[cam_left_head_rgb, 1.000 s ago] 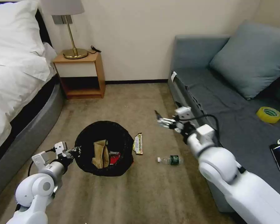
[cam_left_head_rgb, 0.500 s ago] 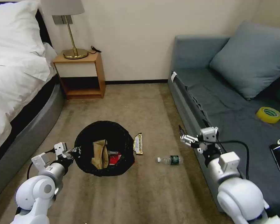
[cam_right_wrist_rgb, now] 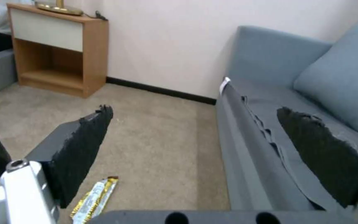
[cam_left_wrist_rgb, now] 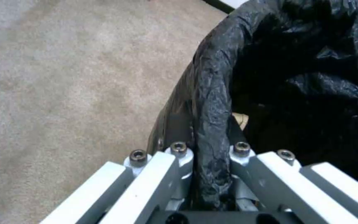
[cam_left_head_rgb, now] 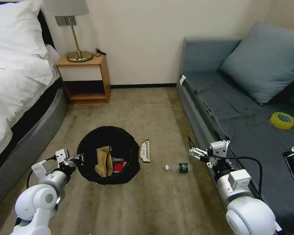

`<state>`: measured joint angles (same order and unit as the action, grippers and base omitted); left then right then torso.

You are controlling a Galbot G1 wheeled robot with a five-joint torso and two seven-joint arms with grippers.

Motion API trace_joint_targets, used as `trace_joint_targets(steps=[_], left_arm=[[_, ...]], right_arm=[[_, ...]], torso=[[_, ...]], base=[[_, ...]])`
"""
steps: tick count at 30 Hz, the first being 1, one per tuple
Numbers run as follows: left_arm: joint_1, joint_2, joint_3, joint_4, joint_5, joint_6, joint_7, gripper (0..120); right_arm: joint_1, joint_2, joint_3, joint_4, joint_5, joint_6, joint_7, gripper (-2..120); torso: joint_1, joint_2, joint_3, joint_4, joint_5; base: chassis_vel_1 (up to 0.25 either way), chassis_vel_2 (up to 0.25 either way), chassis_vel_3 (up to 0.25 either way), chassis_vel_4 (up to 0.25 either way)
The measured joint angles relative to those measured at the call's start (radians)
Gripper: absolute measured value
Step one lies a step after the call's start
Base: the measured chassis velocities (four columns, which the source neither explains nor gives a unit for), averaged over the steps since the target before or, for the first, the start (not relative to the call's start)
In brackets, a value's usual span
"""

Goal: Pick up the trash bin, then pick up the garbage on the floor and place it into the trash bin.

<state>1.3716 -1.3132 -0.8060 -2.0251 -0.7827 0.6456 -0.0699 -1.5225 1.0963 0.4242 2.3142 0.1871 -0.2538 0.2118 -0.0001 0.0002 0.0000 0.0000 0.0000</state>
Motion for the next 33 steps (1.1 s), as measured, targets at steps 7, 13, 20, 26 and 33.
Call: trace_joint_targets(steps=[7, 13, 20, 26, 33], left_arm=[[0.011, 0.001, -0.005, -0.006, -0.001, -0.003, 0.001, 4], [0.015, 0.001, -0.007, -0.014, -0.003, -0.004, 0.002, 4], [0.019, 0.003, -0.009, -0.02, -0.008, -0.005, 0.003, 4], [0.022, 0.008, -0.013, -0.02, -0.012, -0.007, 0.006, 4], [0.025, 0.017, -0.019, -0.02, -0.019, -0.008, 0.007, 4]], right_arm=[[-0.027, 0.018, 0.001, 0.004, -0.018, 0.023, -0.017, 100], [-0.051, 0.029, 0.011, 0.01, -0.026, 0.041, -0.029, 100], [-0.075, 0.039, 0.02, 0.022, -0.035, 0.049, -0.033, 100], [-0.086, 0.057, 0.021, 0.024, -0.047, 0.054, -0.035, 100], [-0.092, 0.07, 0.02, 0.024, -0.055, 0.06, -0.041, 100]], torso=[[0.0, 0.0, 0.0, 0.0001, 0.0], [0.0, 0.0, 0.0, 0.0, 0.0], [0.0, 0.0, 0.0, -0.0001, 0.0], [0.0, 0.0, 0.0, 0.0, 0.0001], [0.0, 0.0, 0.0, 0.0001, 0.0]], base=[[0.0, 0.0, 0.0, 0.0], [0.0, 0.0, 0.0, 0.0], [-0.006, 0.005, 0.008, -0.004], [-0.06, 0.061, 0.073, -0.065], [-0.08, 0.075, 0.062, -0.08]])
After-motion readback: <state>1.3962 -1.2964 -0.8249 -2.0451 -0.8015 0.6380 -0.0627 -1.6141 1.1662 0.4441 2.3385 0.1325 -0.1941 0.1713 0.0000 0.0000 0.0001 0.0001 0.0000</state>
